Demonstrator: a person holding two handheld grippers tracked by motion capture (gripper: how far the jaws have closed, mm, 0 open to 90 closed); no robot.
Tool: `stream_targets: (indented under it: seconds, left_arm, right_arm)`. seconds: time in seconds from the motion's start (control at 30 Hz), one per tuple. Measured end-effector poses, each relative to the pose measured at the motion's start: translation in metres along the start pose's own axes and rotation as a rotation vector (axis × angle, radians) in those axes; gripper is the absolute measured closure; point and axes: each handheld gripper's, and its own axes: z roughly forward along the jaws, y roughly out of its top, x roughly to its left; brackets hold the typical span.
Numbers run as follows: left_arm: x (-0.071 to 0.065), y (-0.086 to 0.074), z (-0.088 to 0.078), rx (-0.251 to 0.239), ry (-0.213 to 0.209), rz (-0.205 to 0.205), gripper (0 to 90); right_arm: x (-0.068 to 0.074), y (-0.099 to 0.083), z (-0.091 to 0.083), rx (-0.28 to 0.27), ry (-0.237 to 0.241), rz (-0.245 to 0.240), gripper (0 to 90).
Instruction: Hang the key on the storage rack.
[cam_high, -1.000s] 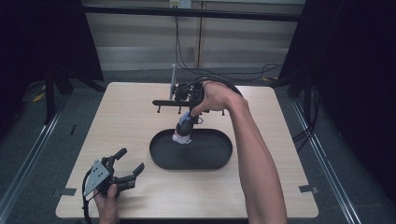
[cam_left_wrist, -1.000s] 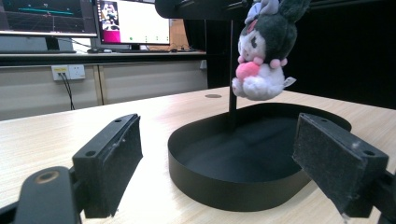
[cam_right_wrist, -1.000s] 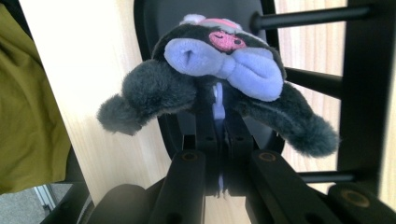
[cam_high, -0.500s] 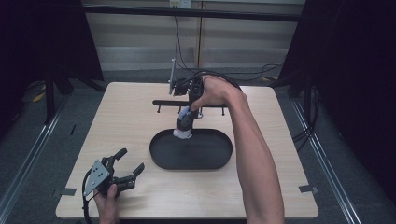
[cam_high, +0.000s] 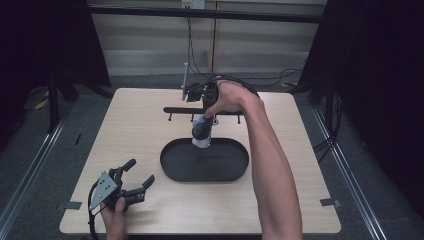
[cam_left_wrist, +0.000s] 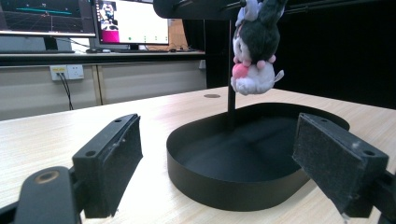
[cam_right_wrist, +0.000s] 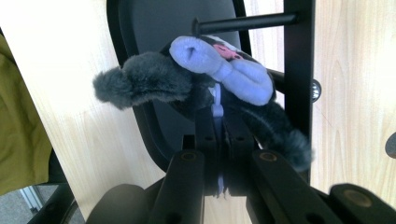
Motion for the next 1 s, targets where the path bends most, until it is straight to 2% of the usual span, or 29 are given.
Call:
stream_targets:
  seconds: [0.33, 0.5, 0.8, 1.0]
  left_arm:
    - [0.0, 0.0, 0.0, 0.002, 0.0, -0.002, 15.3]
    - [0.0, 0.0, 0.0, 0.002, -0.002, 0.0, 15.3]
    - [0.0, 0.0, 0.0, 0.002, -0.001, -0.001, 15.3]
    - [0.0, 0.0, 0.0, 0.002, 0.0, -0.001, 15.3]
  right_arm:
    - [-0.008, 0.0, 0.006, -0.016, 0.012, 0.014, 86.4]
    - [-0.011, 0.001, 0.01, 0.004, 0.023, 0.032, 86.0]
    - [-0.011, -0.002, 0.008, -0.051, 0.032, 0.035, 85.4]
    - [-0.007, -0.005, 0.004, -0.063, 0.027, 0.034, 83.3]
